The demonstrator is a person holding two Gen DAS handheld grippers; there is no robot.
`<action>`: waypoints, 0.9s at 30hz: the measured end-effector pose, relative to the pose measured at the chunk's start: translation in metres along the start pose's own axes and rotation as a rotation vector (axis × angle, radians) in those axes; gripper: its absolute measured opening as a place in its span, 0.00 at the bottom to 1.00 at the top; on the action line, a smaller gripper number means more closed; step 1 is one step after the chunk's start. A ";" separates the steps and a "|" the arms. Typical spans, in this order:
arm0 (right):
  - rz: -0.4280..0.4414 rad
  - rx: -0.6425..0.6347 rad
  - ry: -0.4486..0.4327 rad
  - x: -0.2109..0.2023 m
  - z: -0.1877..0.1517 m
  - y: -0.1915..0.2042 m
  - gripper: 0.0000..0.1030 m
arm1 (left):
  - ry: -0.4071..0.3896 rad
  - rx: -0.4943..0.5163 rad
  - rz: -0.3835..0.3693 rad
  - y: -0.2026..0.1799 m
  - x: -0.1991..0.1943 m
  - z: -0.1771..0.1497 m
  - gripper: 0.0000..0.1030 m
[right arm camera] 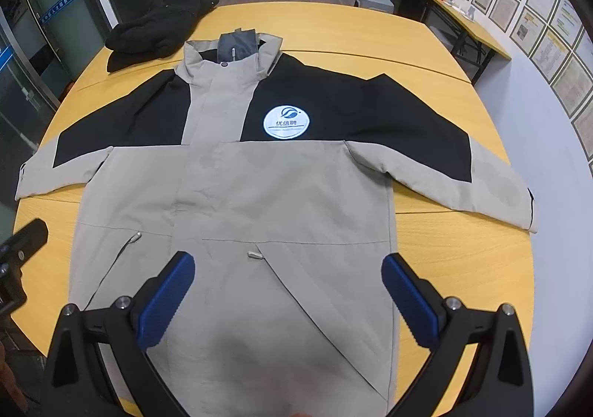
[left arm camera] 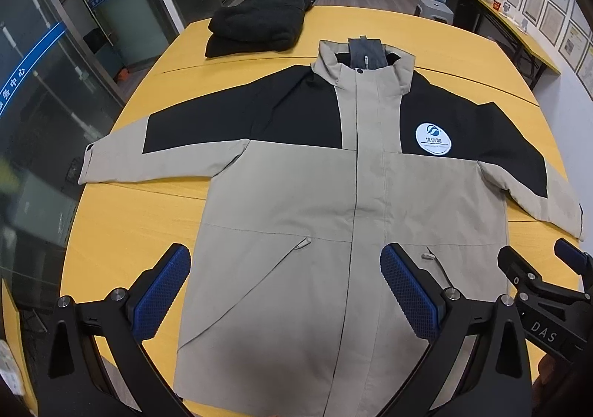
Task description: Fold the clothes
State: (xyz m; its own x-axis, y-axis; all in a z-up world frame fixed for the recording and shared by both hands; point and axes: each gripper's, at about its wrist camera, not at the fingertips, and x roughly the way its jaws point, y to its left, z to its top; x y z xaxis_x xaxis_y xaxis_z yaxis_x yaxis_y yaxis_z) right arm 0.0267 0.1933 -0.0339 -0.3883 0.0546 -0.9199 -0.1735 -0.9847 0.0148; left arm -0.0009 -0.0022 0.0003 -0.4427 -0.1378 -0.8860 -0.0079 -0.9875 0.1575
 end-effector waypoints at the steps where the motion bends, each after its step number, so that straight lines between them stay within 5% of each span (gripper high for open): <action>1: -0.015 -0.002 -0.001 0.000 0.000 0.002 1.00 | -0.001 -0.002 -0.017 0.002 0.000 0.001 1.00; 8: -0.105 -0.013 -0.036 -0.013 0.000 0.019 1.00 | -0.025 -0.006 -0.123 0.019 0.002 0.005 1.00; 27: -0.204 -0.035 -0.039 -0.055 -0.007 0.070 1.00 | -0.069 0.061 -0.203 0.047 -0.009 -0.004 1.00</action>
State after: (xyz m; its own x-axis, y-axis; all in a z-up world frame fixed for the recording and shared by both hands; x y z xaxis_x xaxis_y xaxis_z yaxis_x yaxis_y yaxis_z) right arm 0.0422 0.1199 0.0152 -0.3829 0.2595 -0.8866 -0.2208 -0.9576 -0.1849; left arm 0.0063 -0.0475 0.0141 -0.4870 0.0708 -0.8705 -0.1561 -0.9877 0.0070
